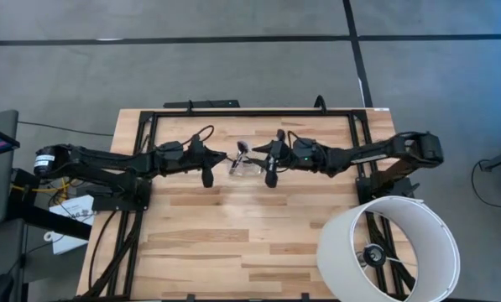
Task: Put items in baskets/containers
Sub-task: Put the liner brush into the transparent organizer, then return to Home Position
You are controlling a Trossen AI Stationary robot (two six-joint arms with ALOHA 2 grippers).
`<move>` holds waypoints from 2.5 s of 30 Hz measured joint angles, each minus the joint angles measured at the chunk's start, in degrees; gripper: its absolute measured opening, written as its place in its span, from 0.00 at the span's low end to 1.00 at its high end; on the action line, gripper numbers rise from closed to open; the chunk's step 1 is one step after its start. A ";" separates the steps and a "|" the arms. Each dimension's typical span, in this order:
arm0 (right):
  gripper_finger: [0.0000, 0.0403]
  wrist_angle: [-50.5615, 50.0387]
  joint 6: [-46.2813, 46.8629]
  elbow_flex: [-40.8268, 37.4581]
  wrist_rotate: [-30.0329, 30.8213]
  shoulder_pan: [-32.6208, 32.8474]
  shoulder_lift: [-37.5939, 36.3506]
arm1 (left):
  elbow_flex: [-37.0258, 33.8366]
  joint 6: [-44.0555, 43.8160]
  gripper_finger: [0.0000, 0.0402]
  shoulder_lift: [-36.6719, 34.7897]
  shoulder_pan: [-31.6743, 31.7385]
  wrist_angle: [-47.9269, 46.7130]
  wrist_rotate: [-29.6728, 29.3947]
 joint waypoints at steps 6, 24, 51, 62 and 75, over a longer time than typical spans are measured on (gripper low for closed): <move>0.39 -2.53 1.49 0.00 0.00 0.29 -1.64 | 0.00 1.11 0.05 2.69 0.04 -0.82 -0.64; 0.37 -1.80 1.55 -0.02 -0.26 2.76 1.62 | 0.00 1.30 0.06 2.18 2.88 -10.73 -3.24; 0.27 -28.98 -6.09 -4.78 -0.21 6.03 -30.04 | -0.02 6.21 0.26 -39.88 1.54 -33.19 -0.76; 0.25 -12.47 -2.58 -27.39 -1.01 2.30 -45.34 | -17.06 7.18 0.14 -61.93 1.52 -28.59 5.08; 0.25 -12.03 -1.23 -40.22 -7.78 4.63 -69.79 | -25.24 4.34 0.05 -61.72 1.52 -18.90 6.75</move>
